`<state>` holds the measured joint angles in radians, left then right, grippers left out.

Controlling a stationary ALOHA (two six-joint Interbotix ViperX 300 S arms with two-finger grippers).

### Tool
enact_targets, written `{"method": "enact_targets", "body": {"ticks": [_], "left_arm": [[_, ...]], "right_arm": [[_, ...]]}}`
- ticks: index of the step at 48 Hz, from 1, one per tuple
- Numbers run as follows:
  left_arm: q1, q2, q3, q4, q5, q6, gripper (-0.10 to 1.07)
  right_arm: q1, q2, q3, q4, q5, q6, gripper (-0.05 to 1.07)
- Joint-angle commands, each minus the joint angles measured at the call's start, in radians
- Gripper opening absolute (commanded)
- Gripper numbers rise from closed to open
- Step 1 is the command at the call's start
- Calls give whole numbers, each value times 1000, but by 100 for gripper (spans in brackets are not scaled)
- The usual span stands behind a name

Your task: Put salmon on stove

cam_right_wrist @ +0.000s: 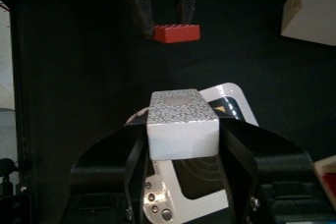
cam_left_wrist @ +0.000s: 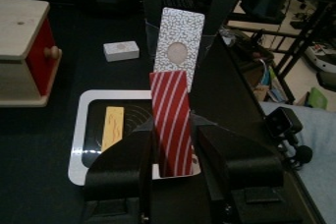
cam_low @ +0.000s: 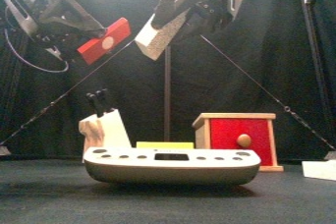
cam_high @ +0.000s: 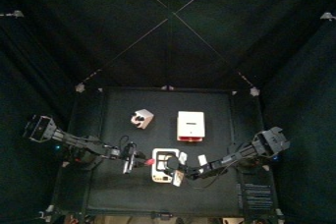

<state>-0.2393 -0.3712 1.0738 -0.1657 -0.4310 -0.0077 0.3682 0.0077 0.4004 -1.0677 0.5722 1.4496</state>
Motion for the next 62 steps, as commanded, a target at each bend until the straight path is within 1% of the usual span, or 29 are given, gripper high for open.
{"method": "enact_targets", "body": {"ticks": [1,7,18,26,32,41,49,55,62], "left_arm": [[2,-6,-12,2,-6,2,45],[2,-5,-12,2,-6,2,45],[3,32,-29,2,-2,3,44],[6,77,-54,2,3,5,44],[11,120,-81,2,9,5,44],[35,216,-147,3,43,8,44],[49,304,-224,11,120,11,44],[55,356,-278,37,189,11,44],[58,410,-328,94,256,11,44]], "right_arm": [[2,-52,-14,-11,29,14,50],[23,-74,9,-46,78,74,50],[83,-150,95,-184,158,255,50],[107,-207,175,-264,173,377,50],[117,-242,219,-291,173,443,50],[129,-273,261,-298,172,483,50],[150,-288,275,-298,178,488,50],[164,-290,278,-296,192,489,50],[173,-291,284,-293,202,489,50]]}}
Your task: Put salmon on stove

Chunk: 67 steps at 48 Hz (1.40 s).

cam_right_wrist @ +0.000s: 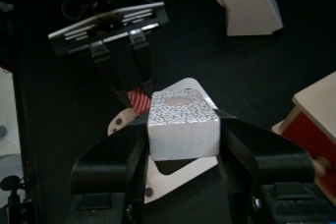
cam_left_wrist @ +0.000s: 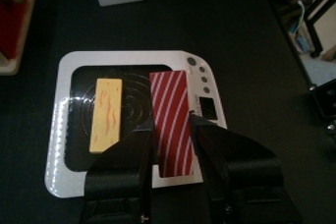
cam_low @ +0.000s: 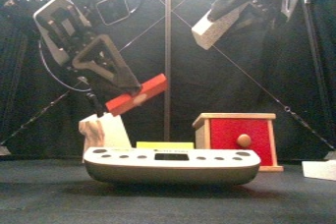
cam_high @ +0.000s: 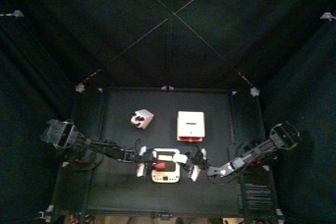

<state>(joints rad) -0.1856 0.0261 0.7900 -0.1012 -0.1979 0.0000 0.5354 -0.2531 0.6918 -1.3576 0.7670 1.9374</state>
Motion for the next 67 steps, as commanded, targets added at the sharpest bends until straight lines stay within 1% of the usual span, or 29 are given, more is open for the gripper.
{"method": "enact_targets", "body": {"ticks": [1,8,23,33,40,47,54,67], "left_arm": [[5,17,-52,38,29,3,44],[11,52,-89,86,52,2,44],[38,97,-140,127,78,3,44],[49,130,-173,149,141,3,44],[49,137,-189,163,175,2,45],[49,130,-187,161,184,0,45],[49,132,-187,160,184,-2,49],[49,126,-189,158,184,-2,66]], "right_arm": [[6,-32,-6,-3,9,2,50],[20,-41,3,6,31,3,50],[29,-48,18,26,71,5,50],[29,-48,18,29,71,5,50],[29,-46,20,29,72,5,50],[28,-46,20,29,71,5,50],[25,-46,20,29,72,5,50],[23,-44,20,29,71,5,50]]}}
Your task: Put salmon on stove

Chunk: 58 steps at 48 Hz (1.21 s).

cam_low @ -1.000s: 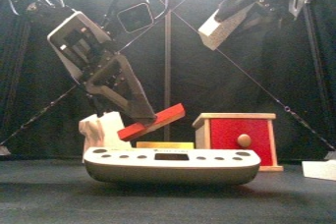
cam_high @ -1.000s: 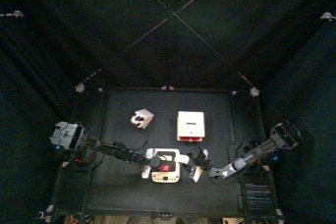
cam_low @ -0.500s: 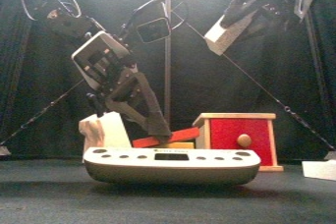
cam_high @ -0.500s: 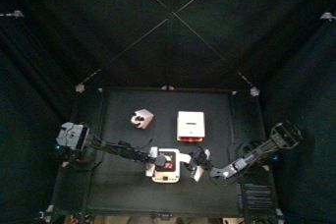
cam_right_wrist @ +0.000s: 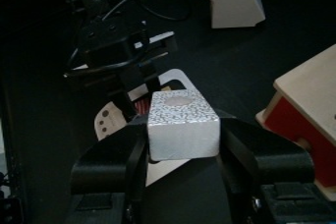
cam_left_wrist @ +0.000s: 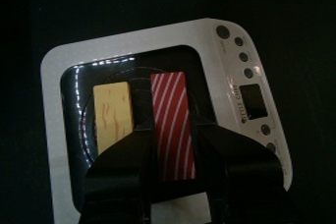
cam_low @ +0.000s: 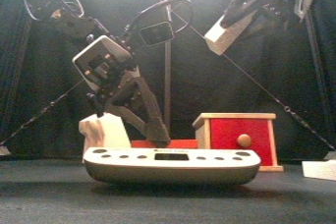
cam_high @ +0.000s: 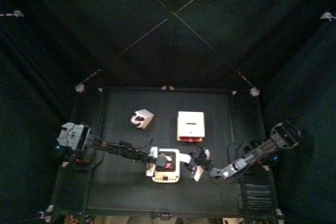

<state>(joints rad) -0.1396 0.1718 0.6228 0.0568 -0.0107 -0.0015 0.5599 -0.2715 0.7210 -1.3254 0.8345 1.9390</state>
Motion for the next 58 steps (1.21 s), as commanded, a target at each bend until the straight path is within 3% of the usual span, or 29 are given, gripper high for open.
{"method": "enact_targets", "body": {"ticks": [1,11,58], "left_arm": [[3,-21,-21,0,-3,0,67],[2,-37,-23,0,-3,0,74],[-21,-71,-17,0,-5,2,74]], "right_arm": [[-2,-26,-9,-3,5,3,50],[-3,-25,-15,-5,5,3,50],[-3,-20,-14,2,3,3,50]]}}
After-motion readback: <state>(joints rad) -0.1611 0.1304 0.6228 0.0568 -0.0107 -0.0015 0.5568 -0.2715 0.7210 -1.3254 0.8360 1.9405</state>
